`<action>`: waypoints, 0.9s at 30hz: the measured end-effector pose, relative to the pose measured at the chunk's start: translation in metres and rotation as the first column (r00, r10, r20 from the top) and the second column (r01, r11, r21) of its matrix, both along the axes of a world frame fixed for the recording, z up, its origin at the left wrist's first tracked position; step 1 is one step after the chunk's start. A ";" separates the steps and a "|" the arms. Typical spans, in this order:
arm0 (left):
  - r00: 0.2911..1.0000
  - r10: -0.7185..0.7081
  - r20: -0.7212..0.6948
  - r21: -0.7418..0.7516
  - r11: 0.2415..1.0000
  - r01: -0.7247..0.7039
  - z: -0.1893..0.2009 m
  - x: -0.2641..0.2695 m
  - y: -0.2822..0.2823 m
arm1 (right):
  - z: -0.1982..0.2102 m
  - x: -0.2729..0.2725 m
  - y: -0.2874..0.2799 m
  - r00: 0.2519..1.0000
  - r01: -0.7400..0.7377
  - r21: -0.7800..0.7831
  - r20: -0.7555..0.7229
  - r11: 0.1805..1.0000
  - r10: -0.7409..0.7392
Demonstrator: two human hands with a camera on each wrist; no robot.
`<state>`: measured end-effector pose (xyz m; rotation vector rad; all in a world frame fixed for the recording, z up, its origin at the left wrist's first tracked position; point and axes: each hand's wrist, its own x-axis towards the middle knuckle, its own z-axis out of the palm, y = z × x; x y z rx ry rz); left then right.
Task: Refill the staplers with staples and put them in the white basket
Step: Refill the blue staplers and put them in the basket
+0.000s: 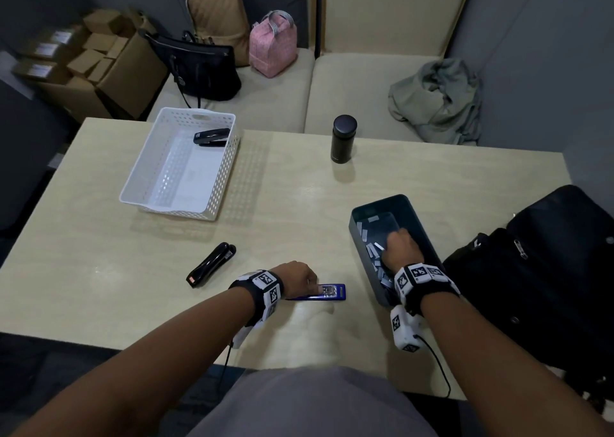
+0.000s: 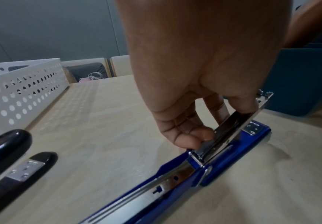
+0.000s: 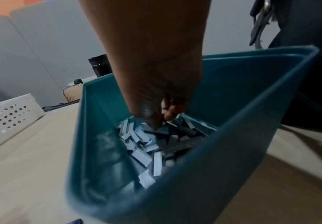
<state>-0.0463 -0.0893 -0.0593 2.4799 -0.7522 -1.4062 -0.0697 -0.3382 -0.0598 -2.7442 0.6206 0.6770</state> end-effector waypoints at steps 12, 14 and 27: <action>0.998 -0.054 0.034 0.026 0.998 0.054 0.002 0.002 -0.005 | 0.005 -0.025 -0.016 0.999 -0.041 -0.062 0.021 0.997 0.043; 0.997 -0.053 0.050 0.024 0.998 0.051 0.001 0.001 -0.004 | 0.006 -0.026 -0.016 0.997 0.030 -0.002 0.071 1.000 -0.030; 0.995 -0.070 0.071 0.037 0.997 0.068 0.003 -0.001 -0.003 | 0.008 -0.027 -0.024 0.989 0.027 0.139 0.142 0.990 -0.047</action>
